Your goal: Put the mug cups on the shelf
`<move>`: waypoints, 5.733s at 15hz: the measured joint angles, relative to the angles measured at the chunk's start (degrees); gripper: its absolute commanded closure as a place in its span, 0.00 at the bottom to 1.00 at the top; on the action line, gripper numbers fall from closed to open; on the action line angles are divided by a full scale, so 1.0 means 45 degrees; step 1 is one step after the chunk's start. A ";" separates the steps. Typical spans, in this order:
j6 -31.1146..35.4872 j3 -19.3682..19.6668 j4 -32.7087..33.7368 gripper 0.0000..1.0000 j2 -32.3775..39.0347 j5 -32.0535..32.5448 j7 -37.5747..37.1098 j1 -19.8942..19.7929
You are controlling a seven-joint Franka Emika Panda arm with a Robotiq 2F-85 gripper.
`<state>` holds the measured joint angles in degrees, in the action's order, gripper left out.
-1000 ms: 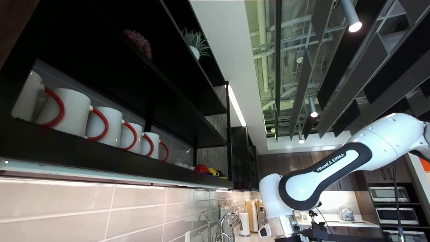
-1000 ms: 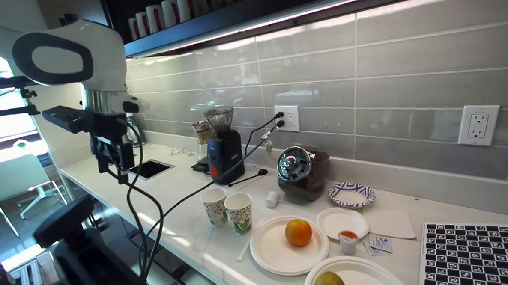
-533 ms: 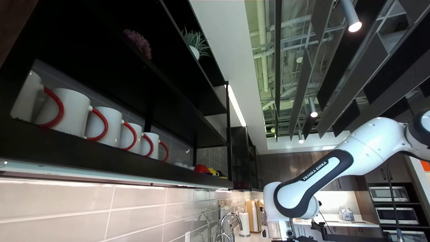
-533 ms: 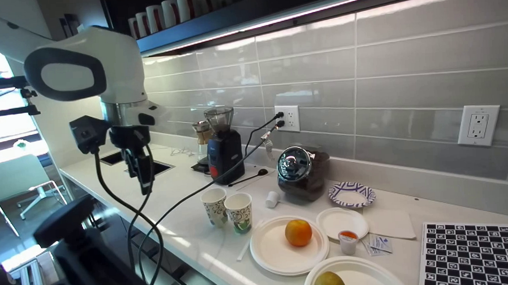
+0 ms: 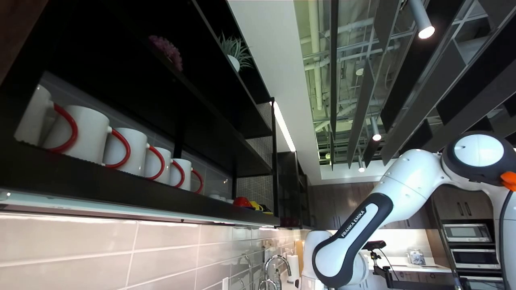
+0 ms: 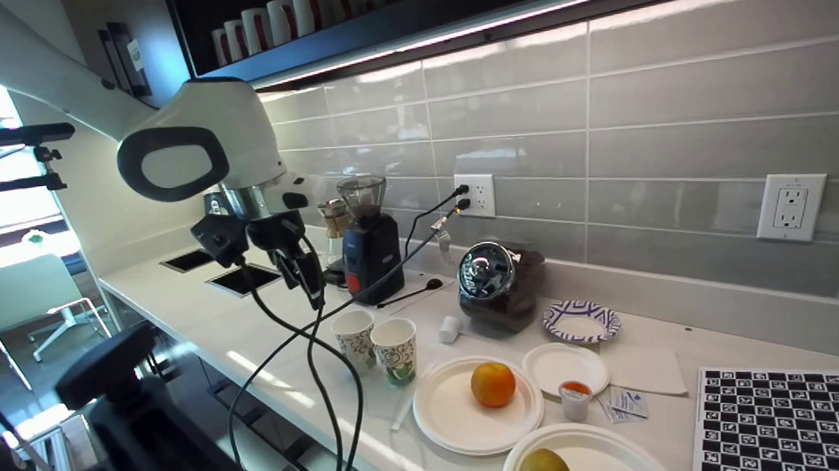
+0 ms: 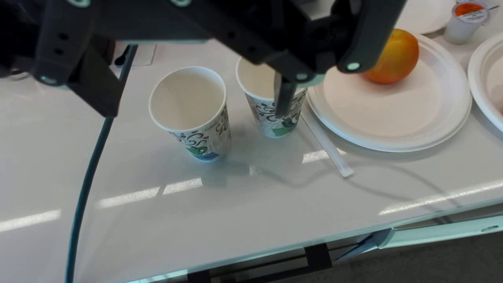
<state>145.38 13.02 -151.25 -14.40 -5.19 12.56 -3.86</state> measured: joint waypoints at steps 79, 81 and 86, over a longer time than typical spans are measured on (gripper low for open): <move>-0.1374 -0.2543 0.2714 0.95 -0.2670 0.1087 0.0223 -0.1064; -0.1784 -0.2544 0.2714 0.95 -0.3411 0.1101 -0.0086 -0.0965; -0.1899 -0.2538 0.2647 0.99 -0.3571 0.1109 -0.0201 -0.0953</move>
<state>136.83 1.60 -139.34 -30.47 -0.20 11.66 -8.15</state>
